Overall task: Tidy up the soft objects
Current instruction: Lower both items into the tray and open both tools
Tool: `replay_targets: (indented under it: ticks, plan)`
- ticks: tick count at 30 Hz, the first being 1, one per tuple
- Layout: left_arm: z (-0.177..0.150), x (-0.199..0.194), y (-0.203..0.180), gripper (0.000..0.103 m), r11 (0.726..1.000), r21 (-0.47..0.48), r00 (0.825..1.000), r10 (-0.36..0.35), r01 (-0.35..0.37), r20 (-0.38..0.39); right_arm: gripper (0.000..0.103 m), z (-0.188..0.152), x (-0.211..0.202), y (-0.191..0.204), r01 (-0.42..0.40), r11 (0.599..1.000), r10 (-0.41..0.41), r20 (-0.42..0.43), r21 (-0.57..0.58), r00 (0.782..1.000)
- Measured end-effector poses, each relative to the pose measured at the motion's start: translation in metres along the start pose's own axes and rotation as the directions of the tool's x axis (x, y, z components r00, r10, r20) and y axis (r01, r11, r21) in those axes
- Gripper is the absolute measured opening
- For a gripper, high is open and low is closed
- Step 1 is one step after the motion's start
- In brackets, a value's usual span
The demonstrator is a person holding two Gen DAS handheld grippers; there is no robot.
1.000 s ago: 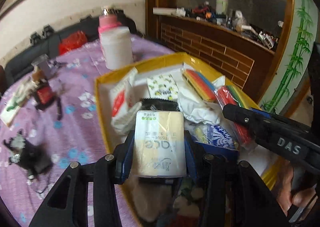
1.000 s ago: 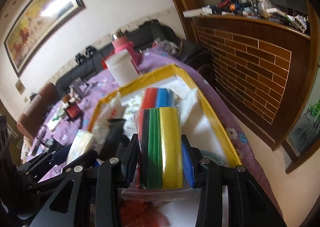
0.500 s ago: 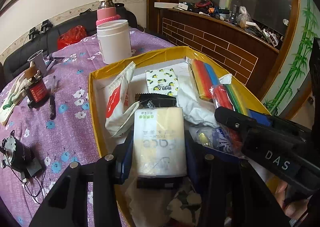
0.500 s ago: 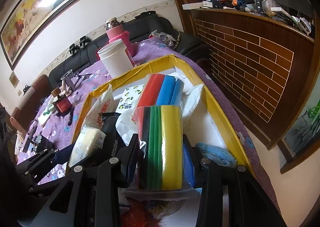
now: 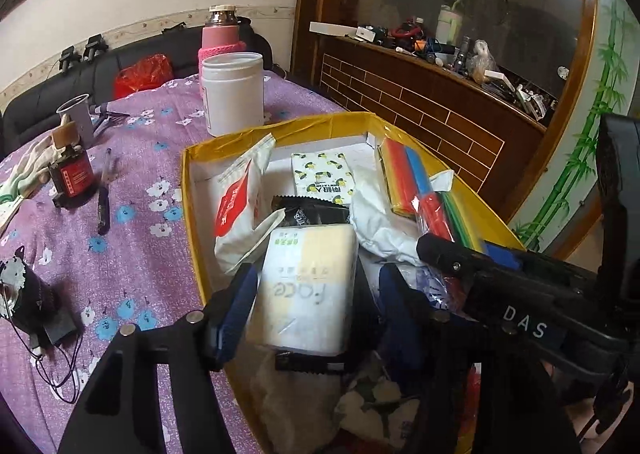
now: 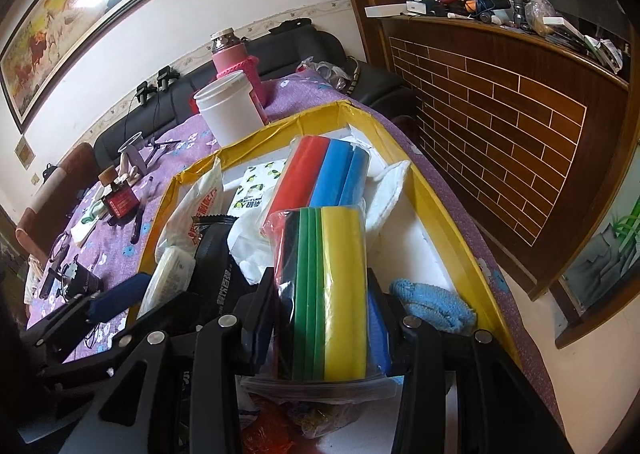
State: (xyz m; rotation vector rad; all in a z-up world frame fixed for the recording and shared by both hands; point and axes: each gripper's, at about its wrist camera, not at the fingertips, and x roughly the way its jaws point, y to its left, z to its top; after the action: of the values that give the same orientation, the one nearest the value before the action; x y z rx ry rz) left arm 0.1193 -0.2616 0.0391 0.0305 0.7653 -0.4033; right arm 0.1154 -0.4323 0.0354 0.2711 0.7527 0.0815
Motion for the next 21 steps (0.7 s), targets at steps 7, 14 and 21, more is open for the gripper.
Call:
replay_targets:
  ticks: [7, 14, 21]
  plan:
    - [0.001, 0.005, 0.002, 0.063, 1.0, -0.012, 1.0, -0.004, 0.003, -0.031, 0.045, 0.001, -0.001, -0.001, -0.003, 1.0, 0.003, -0.002, 0.009, 1.0]
    - [0.002, 0.005, 0.0, 0.072, 1.0, -0.003, 0.999, 0.008, -0.008, -0.035, 0.064, 0.001, -0.008, -0.005, -0.058, 0.996, 0.057, 0.011, 0.065, 0.998]
    - [0.002, 0.001, -0.005, 0.084, 1.0, 0.023, 0.999, 0.016, -0.015, -0.028, 0.077, 0.001, -0.028, 0.002, -0.013, 0.999, 0.01, 0.057, 0.053, 0.998]
